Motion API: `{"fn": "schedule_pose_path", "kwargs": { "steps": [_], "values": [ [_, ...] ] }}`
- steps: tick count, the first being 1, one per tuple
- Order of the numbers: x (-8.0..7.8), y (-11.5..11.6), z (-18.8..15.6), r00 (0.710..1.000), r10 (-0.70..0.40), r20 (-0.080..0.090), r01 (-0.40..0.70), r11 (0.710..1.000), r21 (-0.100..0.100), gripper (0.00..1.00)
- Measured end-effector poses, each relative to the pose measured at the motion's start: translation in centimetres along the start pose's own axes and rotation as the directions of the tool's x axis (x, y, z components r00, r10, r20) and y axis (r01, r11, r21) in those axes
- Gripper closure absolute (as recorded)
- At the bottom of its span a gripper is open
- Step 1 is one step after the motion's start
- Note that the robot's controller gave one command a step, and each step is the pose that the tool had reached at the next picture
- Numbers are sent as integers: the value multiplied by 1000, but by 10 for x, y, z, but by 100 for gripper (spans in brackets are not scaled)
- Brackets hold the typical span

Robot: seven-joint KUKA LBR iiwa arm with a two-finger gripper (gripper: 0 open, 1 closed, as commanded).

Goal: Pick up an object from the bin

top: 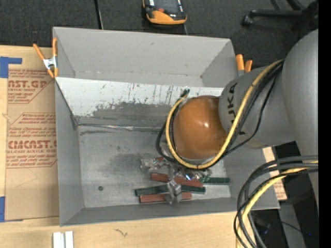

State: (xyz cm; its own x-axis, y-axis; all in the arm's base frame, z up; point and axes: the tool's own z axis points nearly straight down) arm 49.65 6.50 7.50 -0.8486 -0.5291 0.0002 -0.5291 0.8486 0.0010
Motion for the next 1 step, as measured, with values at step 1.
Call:
{"fn": "schedule_pose_path", "kwargs": {
  "steps": [1],
  "values": [
    [15,-11,5,990,139,1,-139,990,0,100]
  ]
}}
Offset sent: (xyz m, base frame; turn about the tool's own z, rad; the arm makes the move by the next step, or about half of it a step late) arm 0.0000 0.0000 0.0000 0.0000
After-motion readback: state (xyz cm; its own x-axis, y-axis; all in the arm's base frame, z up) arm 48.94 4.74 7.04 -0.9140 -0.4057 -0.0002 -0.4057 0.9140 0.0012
